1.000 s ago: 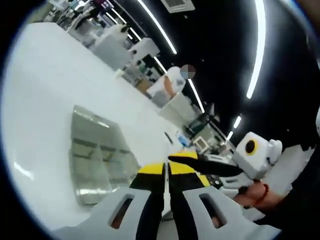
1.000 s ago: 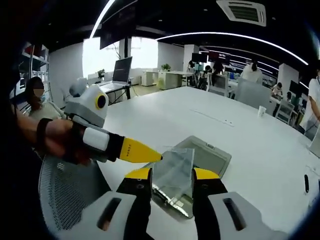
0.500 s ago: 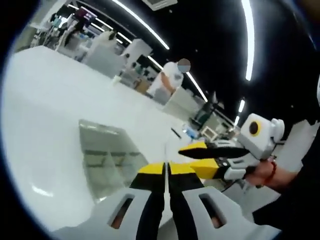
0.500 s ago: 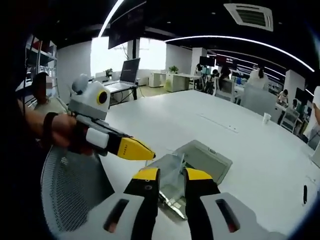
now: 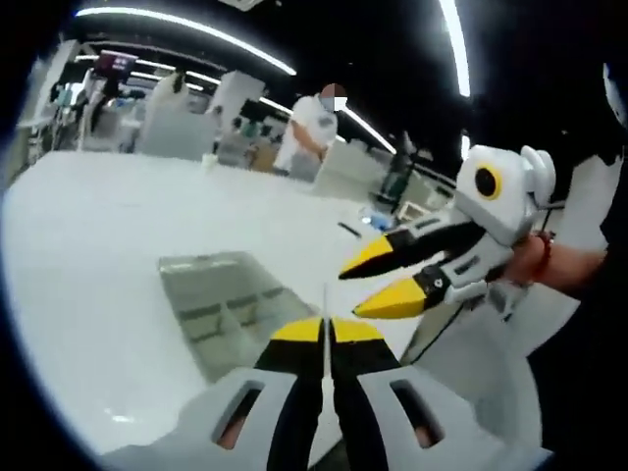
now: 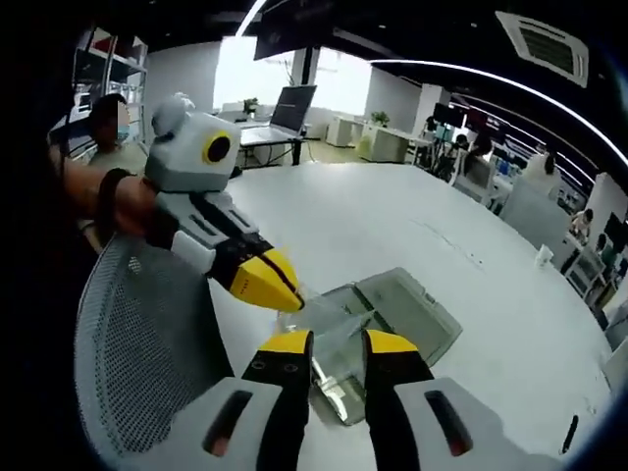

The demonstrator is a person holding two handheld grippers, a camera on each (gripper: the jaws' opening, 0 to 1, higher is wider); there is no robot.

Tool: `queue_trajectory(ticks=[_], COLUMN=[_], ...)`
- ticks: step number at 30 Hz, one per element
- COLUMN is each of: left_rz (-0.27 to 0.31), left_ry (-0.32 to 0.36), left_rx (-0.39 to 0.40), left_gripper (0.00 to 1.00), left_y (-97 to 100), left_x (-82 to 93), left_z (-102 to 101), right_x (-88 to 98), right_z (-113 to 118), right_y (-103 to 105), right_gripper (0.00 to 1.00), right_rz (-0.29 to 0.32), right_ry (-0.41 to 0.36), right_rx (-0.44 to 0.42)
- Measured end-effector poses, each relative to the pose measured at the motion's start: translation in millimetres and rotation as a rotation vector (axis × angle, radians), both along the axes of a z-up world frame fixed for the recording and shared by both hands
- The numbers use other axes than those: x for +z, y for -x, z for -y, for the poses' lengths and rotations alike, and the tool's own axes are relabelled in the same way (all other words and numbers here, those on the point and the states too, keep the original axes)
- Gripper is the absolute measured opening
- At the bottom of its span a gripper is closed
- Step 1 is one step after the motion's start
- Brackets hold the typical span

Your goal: Insert the divider into the dual guide fixture by aligning both edges with the guide slots and pushing it downward to the bottom, including one-sided entry, uneven engagement, binding, and posture correction.

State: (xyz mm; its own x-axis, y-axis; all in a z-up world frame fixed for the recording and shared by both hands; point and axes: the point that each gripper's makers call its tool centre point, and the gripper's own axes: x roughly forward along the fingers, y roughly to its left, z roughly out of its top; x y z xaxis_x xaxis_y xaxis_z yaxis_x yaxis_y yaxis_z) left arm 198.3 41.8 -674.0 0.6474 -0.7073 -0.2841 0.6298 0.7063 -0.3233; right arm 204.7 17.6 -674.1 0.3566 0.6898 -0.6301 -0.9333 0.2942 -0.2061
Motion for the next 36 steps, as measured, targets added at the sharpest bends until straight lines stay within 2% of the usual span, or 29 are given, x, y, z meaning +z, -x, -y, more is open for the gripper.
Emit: queue_trajectory(ticks=[3,5,9,12,16,18,23,26,30,36], left_rz=[0.029,0.03,0.036,0.036,0.045,0.053,0.125,0.118,0.139,0.151], left_ry=[-0.075,-0.08,-0.084,-0.079,-0.103,-0.1,-0.158,-0.154,-0.155,-0.166], left_rx=[-0.018,-0.03,-0.043,-0.059,-0.081,-0.087,-0.157,-0.167,-0.183,-0.205], left_gripper=[0.0,0.0,0.0,0.0,0.0,0.0,0.0,0.0,0.0,0.0], left_y=[1.9,4.5,6.0,8.4,11.4,11.3,14.5,15.0,15.7,17.9], left_x=[-5.0,-5.6,-6.4,-6.6,-10.5,-10.1,-7.3,-6.5,-3.0,-4.4], left_z=[-0.1,3.3,5.4,8.3,10.0,10.6,15.1,16.3,17.2,19.1], right_x=[-3.6,-5.2,-8.4,-10.9,-12.5,-10.6,-12.2,-12.7,-19.4,-21.6], right_z=[-4.4,-6.1,-9.5,-10.2,-11.7,-12.3,-9.9,-6.4,1.4,3.7], right_y=[2.2,2.5,5.2,8.0,17.5,18.6,20.9,21.8,19.3,22.7], right_gripper=[0.16,0.17,0.16,0.12,0.03,0.03,0.02,0.02,0.03,0.0], right_rz=[0.002,0.018,0.0,0.005,-0.028,-0.037,-0.043,-0.055,-0.07,-0.092], right_ry=[0.023,0.042,0.045,0.061,0.059,0.042,0.065,0.067,0.113,0.11], right_rx=[0.041,0.074,0.104,0.145,0.205,0.207,0.258,0.272,0.286,0.302])
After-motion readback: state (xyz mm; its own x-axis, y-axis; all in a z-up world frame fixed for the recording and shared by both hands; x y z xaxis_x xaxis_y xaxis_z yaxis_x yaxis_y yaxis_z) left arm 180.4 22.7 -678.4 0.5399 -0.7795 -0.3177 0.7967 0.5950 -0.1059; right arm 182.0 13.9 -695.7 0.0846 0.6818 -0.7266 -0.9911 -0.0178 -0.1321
